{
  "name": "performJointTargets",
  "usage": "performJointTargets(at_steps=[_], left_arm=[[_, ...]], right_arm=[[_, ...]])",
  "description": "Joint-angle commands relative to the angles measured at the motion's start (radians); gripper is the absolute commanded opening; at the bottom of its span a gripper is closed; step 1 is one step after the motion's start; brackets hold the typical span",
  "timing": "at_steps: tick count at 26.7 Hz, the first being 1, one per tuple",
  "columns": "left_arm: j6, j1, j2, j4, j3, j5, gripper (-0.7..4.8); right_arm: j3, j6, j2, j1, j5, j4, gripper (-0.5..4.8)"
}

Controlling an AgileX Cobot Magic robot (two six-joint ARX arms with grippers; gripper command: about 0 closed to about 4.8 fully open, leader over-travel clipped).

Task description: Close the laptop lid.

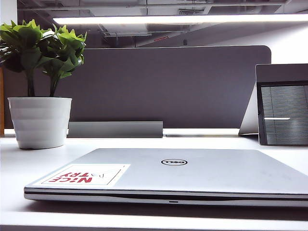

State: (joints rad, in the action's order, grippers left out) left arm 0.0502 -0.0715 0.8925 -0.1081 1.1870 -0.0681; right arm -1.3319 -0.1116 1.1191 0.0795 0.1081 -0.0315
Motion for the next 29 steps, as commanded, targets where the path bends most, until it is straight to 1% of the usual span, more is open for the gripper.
performJointTargets(at_steps=[1, 6, 12, 15, 17, 19, 23, 25, 26, 27, 29], left_arm=[[-0.005, 0.000, -0.021, 0.008, 0.003, 0.000, -0.05], [-0.006, 0.000, -0.019, 0.008, 0.003, 0.000, -0.05], [-0.006, 0.000, -0.017, -0.028, 0.003, 0.000, -0.05], [0.038, 0.000, -0.018, -0.052, 0.003, 0.003, -0.05], [0.045, 0.000, -0.018, -0.065, 0.003, 0.004, -0.05], [0.047, 0.000, -0.023, -0.138, 0.003, 0.005, -0.05], [0.043, 0.029, -0.026, -0.362, -0.006, 0.003, -0.05], [0.044, 0.031, -0.037, -0.420, -0.043, 0.001, -0.05], [0.047, 0.031, -0.047, -0.422, -0.074, 0.002, -0.05], [0.047, 0.031, -0.062, -0.412, -0.113, 0.003, -0.05], [0.045, 0.041, -0.111, -0.351, -0.231, 0.004, -0.05]], right_arm=[[-0.004, 0.000, -0.002, -0.001, -0.002, 0.042, -0.01], [-0.004, 0.000, -0.001, -0.001, -0.002, -0.003, -0.01], [-0.004, 0.000, -0.001, -0.002, 0.002, -0.048, -0.01], [-0.004, 0.000, 0.000, -0.001, 0.001, -0.056, -0.01], [-0.004, 0.000, 0.002, -0.001, 0.001, -0.055, -0.01], [-0.004, 0.000, 0.002, -0.002, 0.002, -0.055, -0.01], [-0.004, 0.000, 0.002, -0.002, 0.002, -0.055, -0.01], [-0.004, 0.000, 0.002, -0.001, 0.002, -0.055, -0.01], [-0.004, 0.000, 0.002, -0.001, 0.002, -0.055, -0.01], [-0.004, 0.000, 0.002, -0.001, 0.000, -0.055, -0.01], [-0.004, 0.000, 0.002, -0.001, -0.001, -0.055, -0.01]])
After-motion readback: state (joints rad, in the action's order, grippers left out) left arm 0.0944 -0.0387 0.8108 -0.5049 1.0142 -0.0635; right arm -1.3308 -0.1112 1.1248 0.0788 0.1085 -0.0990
